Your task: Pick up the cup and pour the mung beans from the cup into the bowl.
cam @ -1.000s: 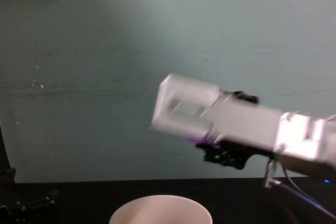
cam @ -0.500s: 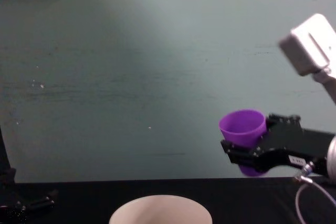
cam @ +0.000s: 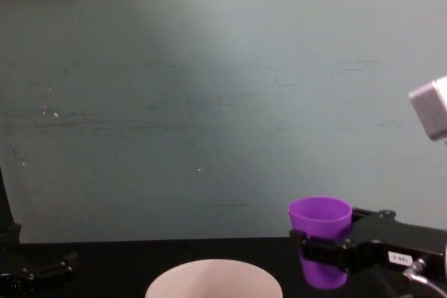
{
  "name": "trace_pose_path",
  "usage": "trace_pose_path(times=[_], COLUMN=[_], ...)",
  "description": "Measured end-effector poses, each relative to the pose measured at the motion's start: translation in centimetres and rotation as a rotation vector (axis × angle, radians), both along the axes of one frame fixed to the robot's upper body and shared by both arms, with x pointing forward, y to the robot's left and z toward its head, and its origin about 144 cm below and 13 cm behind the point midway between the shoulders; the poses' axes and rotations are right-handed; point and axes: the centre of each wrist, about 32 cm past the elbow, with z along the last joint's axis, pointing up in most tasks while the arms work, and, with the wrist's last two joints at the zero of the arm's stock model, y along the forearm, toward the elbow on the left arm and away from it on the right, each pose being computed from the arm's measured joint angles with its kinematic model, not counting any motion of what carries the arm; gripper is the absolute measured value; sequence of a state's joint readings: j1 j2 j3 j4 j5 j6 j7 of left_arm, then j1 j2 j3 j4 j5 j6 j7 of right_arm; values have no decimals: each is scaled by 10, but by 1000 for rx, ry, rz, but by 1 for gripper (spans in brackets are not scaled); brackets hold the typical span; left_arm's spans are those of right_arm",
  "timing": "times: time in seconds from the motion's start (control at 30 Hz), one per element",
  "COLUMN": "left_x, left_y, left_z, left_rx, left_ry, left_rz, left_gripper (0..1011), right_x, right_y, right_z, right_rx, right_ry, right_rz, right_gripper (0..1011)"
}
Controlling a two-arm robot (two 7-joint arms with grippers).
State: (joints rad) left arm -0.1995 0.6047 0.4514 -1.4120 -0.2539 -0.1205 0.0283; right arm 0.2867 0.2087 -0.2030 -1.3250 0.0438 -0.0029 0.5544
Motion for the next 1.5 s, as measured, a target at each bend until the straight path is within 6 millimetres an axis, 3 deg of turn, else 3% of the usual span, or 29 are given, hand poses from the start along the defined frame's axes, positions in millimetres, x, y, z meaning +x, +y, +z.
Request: trace_pose_path(times=[0.47, 0.9, 1.27, 1.5], left_x=[0, 0, 0, 0], left_y=[0, 0, 0, 0], left_z=[0, 0, 0, 0], left_rx=[0, 0, 0, 0], left_ry=[0, 0, 0, 0], left_rz=[0, 0, 0, 0], left_gripper=[1000, 1000, 1000, 1000], right_x=[19, 19, 17, 11], right_y=[-34, -37, -38, -38], right_z=[-36, -51, -49, -33], right_rx=[80, 88, 95, 131], right_ry=[37, 81, 76, -5], right_rz=[130, 151, 146, 130], right_gripper=[723, 724, 998, 1000])
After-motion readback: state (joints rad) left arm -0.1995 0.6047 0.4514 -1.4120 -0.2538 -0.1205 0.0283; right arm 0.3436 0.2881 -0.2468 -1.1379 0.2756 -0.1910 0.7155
